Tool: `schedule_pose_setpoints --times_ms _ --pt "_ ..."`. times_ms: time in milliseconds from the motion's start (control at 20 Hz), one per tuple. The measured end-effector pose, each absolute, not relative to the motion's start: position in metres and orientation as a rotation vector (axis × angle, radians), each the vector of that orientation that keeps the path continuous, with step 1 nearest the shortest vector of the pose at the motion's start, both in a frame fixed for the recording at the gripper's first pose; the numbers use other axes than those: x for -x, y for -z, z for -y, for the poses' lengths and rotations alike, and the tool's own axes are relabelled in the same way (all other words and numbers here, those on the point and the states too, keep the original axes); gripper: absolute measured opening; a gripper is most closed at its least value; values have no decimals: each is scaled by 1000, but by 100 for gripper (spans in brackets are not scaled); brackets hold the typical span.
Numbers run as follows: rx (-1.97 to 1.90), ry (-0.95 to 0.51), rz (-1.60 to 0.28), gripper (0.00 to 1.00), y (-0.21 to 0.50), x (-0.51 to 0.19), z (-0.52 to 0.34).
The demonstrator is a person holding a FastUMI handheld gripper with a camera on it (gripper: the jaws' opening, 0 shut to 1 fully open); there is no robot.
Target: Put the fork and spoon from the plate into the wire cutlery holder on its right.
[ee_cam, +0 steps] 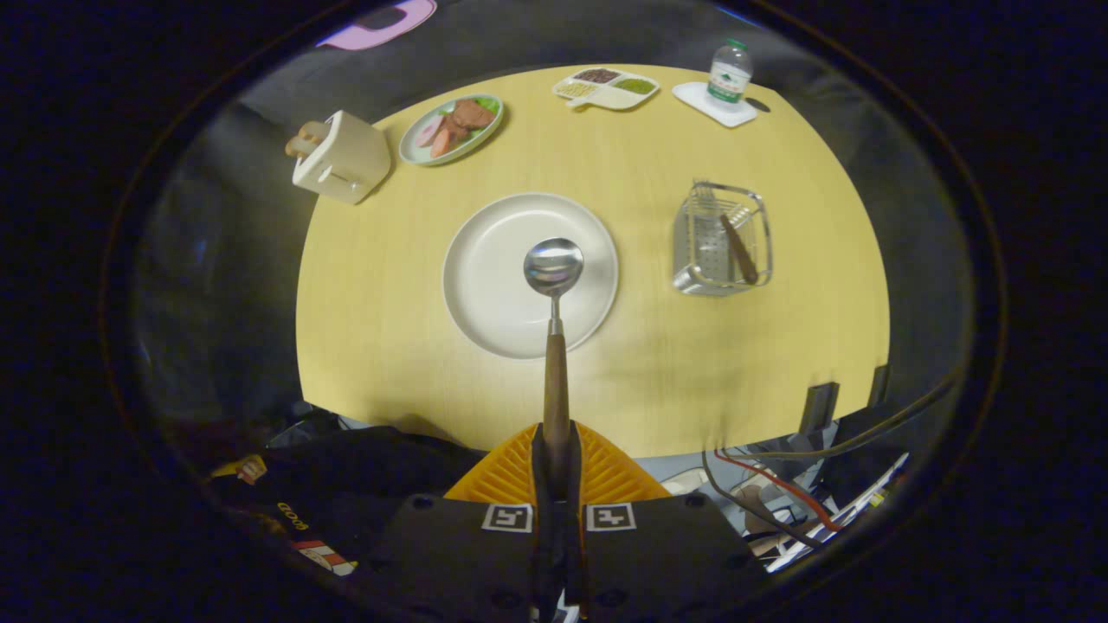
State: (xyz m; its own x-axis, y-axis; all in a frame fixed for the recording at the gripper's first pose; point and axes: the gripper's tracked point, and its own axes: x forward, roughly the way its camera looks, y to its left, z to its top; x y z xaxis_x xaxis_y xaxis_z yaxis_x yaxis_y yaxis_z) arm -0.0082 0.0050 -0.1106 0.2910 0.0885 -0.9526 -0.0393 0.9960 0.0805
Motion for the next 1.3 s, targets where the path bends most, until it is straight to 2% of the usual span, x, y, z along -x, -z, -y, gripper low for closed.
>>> schedule_pose_setpoints --times_ms 400,1100,1300 --pt "-40 75 -1282 9 96 -7 75" --pt "90 106 -1408 9 116 -40 108" --pt "76 88 -1389 15 116 -49 104"
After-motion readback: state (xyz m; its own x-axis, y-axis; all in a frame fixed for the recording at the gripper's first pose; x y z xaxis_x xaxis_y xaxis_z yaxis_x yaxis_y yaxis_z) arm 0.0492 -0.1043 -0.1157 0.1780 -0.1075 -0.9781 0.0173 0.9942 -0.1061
